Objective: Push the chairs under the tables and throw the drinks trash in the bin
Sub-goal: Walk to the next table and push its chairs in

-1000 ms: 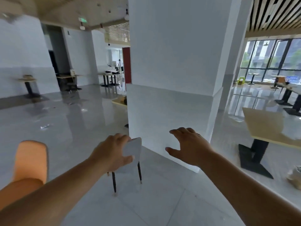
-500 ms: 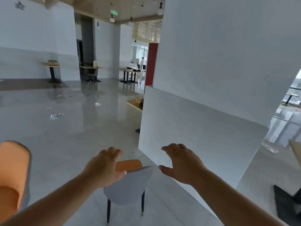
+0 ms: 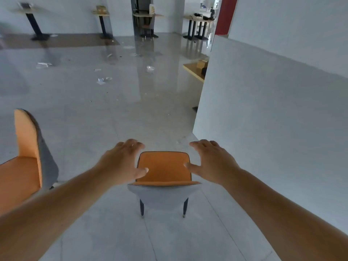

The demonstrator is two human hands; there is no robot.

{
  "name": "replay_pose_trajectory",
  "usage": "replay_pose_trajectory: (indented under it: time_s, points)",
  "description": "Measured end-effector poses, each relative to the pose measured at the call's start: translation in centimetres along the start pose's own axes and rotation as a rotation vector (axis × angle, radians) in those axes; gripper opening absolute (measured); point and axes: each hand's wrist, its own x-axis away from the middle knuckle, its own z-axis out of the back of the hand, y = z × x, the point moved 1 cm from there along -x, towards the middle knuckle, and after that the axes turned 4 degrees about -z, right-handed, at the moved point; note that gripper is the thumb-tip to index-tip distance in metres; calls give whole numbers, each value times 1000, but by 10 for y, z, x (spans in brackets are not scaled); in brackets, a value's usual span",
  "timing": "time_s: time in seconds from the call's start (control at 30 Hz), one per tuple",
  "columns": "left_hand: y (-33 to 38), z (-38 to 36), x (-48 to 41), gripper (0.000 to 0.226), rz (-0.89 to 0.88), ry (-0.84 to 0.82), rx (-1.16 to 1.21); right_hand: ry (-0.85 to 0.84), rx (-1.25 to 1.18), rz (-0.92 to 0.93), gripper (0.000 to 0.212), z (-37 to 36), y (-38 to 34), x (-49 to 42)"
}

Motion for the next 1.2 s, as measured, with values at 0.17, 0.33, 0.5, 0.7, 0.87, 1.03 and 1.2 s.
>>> replay_pose_trajectory:
  time_s: [0.17, 0.33, 0.5, 0.7, 0.87, 1.03, 1.2]
  points:
    - [-3, -106, -30, 93, 90, -255, 67, -281, -43, 74, 92, -126, 43, -36]
    - [-3, -185, -30, 88, 145, -367, 90, -451, -89, 82, 84, -206, 63, -28]
    - [-13, -215, -36, 44, 174, -266, 128, -360, -195, 59, 53, -232, 58, -35]
    - [-18, -211, -8, 23, 179, -248, 126, -407, -175, 99, 50, -235, 39, -34]
    - [-37, -201, 60, 22, 245, -265, 130, -443, -184, 215, 47, -239, -11, -19]
    - [-69, -193, 142, 20, 377, -258, 156, -483, -190, 366, 47, -247, -86, -10]
    - [-101, -191, 229, 21, 534, -233, 185, -521, -163, 543, 47, -259, -170, -1]
